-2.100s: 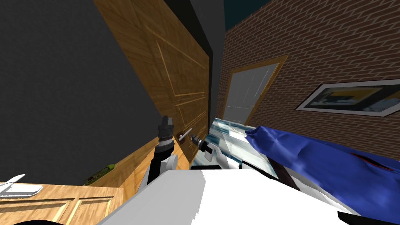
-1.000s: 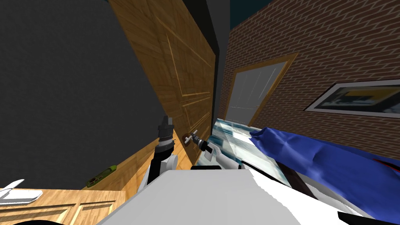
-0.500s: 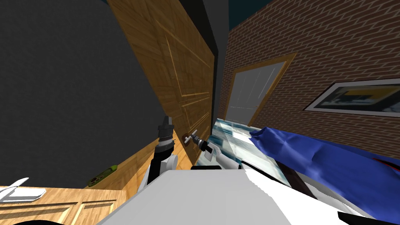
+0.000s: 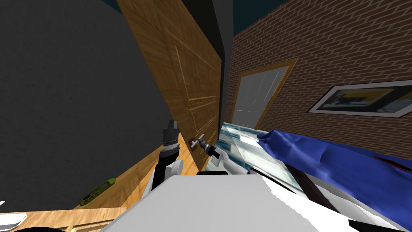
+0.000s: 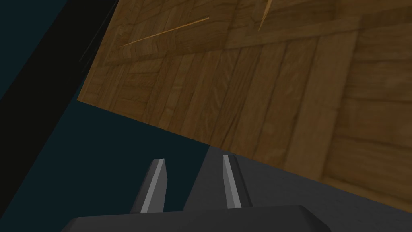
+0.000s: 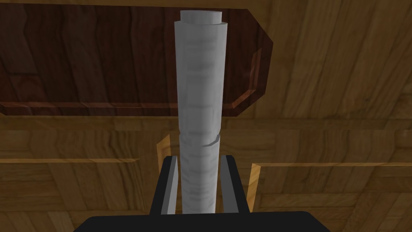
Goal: Push the door open
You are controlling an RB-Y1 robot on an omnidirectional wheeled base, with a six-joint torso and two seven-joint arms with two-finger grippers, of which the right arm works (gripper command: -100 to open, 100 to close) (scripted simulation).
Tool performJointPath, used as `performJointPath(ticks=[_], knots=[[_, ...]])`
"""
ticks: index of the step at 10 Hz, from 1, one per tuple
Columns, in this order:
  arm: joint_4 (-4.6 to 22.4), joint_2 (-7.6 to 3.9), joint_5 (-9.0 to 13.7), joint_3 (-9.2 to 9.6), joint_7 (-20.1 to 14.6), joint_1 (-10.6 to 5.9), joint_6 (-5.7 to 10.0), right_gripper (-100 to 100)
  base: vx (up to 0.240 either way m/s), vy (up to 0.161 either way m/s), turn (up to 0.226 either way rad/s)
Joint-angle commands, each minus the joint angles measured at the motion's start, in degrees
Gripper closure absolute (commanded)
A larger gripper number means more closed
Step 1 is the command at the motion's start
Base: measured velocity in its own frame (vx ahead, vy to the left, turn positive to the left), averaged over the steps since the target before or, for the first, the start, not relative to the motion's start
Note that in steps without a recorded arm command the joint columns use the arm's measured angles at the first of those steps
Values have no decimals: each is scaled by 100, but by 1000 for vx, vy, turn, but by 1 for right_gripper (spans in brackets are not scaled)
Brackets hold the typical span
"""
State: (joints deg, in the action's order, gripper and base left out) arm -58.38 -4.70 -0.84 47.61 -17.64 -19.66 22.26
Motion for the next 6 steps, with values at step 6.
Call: performJointPath(ticks=[6], knots=[[-242, 1, -412, -451, 45, 340, -145, 100, 103, 202, -107]])
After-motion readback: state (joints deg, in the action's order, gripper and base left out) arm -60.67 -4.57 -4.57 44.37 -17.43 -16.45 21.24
